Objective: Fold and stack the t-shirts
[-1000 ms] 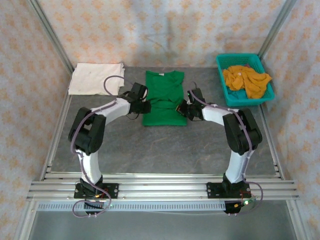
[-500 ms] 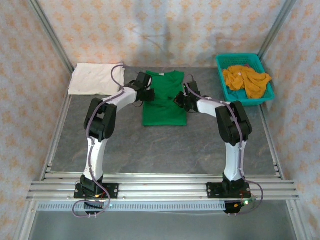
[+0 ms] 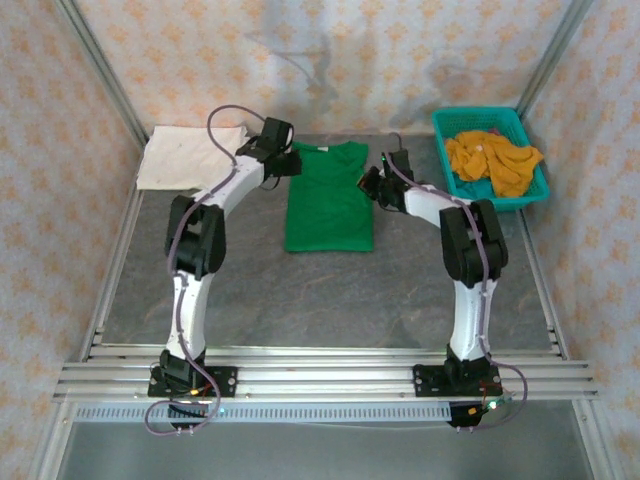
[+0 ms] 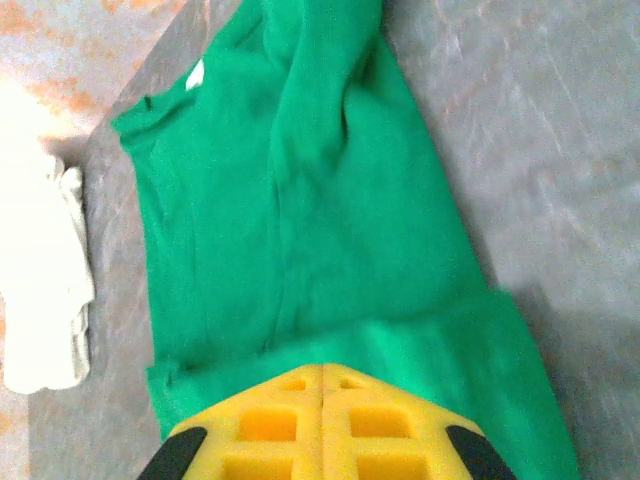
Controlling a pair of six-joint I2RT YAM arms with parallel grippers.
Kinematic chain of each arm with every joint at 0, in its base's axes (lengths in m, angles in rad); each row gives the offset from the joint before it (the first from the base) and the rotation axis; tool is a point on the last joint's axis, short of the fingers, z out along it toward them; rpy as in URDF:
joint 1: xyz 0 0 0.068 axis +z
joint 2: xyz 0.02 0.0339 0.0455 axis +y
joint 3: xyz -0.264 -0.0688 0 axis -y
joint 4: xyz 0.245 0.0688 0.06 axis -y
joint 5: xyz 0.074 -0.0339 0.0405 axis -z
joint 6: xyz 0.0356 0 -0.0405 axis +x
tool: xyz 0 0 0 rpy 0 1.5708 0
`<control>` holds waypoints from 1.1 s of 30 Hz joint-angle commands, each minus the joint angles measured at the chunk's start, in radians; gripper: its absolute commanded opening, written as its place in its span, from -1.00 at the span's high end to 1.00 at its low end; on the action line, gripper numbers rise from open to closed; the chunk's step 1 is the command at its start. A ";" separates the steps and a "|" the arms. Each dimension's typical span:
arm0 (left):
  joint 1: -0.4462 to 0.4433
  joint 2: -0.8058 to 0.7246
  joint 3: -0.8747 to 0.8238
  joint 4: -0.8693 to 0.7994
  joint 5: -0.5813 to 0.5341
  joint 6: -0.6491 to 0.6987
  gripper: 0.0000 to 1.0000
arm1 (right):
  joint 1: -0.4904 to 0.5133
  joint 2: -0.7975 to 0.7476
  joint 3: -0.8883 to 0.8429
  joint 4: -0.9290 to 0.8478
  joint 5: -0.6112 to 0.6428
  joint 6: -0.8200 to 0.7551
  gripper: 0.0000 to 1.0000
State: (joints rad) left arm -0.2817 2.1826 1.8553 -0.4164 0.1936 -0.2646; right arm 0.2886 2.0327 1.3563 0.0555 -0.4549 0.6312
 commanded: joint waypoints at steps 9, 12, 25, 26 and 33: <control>-0.077 -0.336 -0.695 0.390 0.107 -0.136 0.71 | 0.041 -0.225 -0.386 0.118 -0.098 0.032 1.00; -0.080 -0.304 -0.756 0.415 0.115 -0.143 0.73 | 0.044 -0.177 -0.419 0.147 -0.096 0.037 1.00; -0.120 -0.463 -1.052 0.397 0.067 -0.235 0.73 | 0.096 -0.284 -0.607 0.134 -0.082 0.076 1.00; -0.120 -0.493 -1.061 0.381 0.062 -0.239 0.73 | 0.099 -0.313 -0.621 0.129 -0.080 0.089 1.00; -0.112 -0.688 -1.030 0.208 0.035 -0.262 0.50 | 0.103 -0.546 -0.635 -0.028 -0.014 0.171 0.75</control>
State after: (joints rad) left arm -0.3992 1.5665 0.8070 -0.1116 0.2527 -0.4938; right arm 0.3912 1.5845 0.7212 0.1184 -0.5304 0.7570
